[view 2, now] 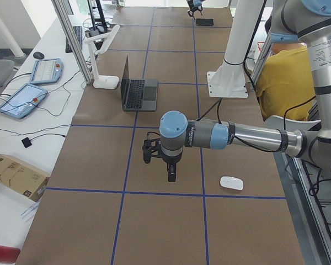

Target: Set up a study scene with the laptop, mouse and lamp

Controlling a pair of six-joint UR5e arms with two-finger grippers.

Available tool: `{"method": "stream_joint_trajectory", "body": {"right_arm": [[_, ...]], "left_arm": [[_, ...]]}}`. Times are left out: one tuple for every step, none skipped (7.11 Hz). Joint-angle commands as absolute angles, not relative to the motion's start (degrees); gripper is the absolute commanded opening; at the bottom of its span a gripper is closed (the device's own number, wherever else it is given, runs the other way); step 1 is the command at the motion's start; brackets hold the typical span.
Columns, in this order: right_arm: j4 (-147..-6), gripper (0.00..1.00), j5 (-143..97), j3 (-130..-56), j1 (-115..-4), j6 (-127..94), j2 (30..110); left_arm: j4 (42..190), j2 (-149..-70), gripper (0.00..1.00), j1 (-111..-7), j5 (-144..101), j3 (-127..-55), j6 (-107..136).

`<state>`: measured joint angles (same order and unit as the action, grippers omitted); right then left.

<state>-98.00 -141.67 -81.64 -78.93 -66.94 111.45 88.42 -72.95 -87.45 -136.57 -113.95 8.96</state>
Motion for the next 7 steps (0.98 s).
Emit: {"method": "stream_joint_trajectory", "body": {"right_arm": [[-98.0, 0.77, -139.8, -81.7, -76.9, -66.8, 111.4], [-98.0, 0.72, -139.1, -81.7, -76.4, -66.8, 111.4], [-98.0, 0.64, -139.0, -81.7, -76.2, -66.7, 111.4], [-98.0, 0.51, -138.7, -82.1, -76.2, -66.6, 111.4], [-98.0, 0.32, -138.7, -82.1, -76.1, -66.5, 111.4], [-98.1, 0.13, -138.7, -83.0, -76.1, -66.5, 111.4], [-98.3, 0.00, -138.8, -84.5, -76.1, -66.6, 111.4]], "left_arm": [[88.4, -72.9, 1.00, -87.5, -136.6, -114.0, 9.0], [88.4, -72.9, 1.00, -87.5, -136.6, -114.0, 9.0], [88.4, -72.9, 1.00, -87.5, -136.6, -114.0, 9.0], [88.4, -72.9, 1.00, -87.5, -136.6, -114.0, 9.0], [88.4, -72.9, 1.00, -87.5, -136.5, -114.0, 9.0], [88.4, -72.9, 1.00, -87.5, -136.5, -113.9, 9.0], [88.4, -72.9, 1.00, -87.5, -136.6, -114.0, 9.1]]}}
